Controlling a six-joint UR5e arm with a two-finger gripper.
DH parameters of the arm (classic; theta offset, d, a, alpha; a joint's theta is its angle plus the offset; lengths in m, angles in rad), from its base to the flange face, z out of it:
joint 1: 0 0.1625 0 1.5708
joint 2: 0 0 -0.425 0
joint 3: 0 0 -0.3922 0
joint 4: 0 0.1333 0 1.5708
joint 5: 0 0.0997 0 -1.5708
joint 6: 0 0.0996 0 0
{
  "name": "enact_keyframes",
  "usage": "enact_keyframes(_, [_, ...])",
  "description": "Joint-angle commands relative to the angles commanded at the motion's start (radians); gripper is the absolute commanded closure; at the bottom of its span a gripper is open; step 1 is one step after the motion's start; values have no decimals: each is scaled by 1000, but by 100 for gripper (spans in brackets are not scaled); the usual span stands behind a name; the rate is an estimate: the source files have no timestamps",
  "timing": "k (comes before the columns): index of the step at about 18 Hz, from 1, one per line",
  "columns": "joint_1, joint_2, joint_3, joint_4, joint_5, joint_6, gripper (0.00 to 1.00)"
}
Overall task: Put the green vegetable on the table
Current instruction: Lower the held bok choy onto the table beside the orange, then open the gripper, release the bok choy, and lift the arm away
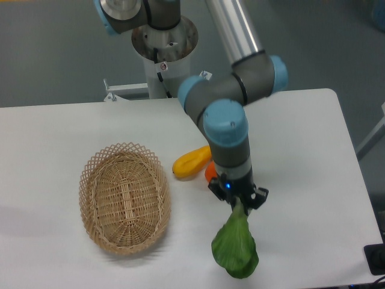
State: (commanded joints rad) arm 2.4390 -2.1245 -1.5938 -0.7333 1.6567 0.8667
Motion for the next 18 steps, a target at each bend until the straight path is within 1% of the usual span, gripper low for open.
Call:
enact_keyframes(4, [0, -28, -18, 14, 61, 22, 68])
enact_keyframes(6, [-2, -26, -26, 12, 81, 20, 67])
enact_keyframes(8, [-2, -25, -26, 12, 81, 15, 64])
enact_keyframes(9, [-2, -25, -26, 15, 81, 11, 55])
enact_keyframes(11, [-2, -20, -26, 15, 81, 6, 12])
enact_keyframes(12, [-2, -19, -26, 15, 83, 6, 0])
enact_keyframes(16, [-3, -9, -25, 17, 84, 5, 0])
enact_keyframes(18, [-5, 9, -26, 15, 83, -20, 0])
